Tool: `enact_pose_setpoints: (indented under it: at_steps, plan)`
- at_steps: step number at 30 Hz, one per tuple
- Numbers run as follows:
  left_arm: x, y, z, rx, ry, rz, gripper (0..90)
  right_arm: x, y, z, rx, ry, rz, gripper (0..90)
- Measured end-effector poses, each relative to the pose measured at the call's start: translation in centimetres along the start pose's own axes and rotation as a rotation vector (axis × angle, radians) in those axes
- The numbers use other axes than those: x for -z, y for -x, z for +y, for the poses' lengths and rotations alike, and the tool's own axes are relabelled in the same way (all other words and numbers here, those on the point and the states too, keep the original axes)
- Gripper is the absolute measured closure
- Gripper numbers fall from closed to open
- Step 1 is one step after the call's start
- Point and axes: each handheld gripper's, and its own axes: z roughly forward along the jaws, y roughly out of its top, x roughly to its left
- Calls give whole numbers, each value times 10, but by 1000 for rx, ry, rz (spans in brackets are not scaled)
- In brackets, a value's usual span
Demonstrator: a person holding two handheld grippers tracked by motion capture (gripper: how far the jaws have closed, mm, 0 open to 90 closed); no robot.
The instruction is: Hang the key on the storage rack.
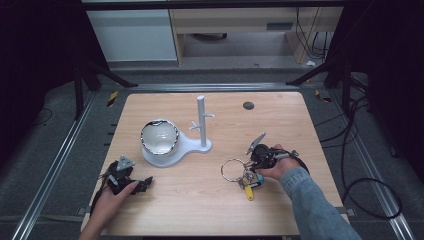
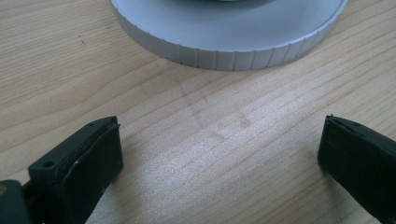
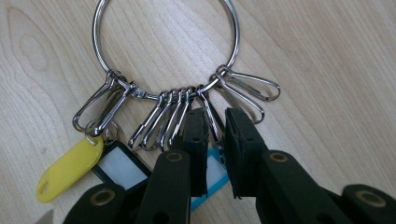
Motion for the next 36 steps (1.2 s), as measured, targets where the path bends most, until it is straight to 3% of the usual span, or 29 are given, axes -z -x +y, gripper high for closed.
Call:
enact_pose_setpoints:
  at_steps: [9,13,20,26,36]
  plan:
    - [0,0,0,0,0,1,0,-10,0,7,33,-47,10,798]
    - [0,0,0,0,0,1,0,-12,1,11,43,-58,17,851]
    - [0,0,0,0,0,1,0,-11,5,14,17,-74,64,882]
    - [0,0,0,0,0,1,0,6,10,20,-27,-47,88,886]
    - [0,0,0,0,0,1,0,43,15,39,-31,-26,102,890]
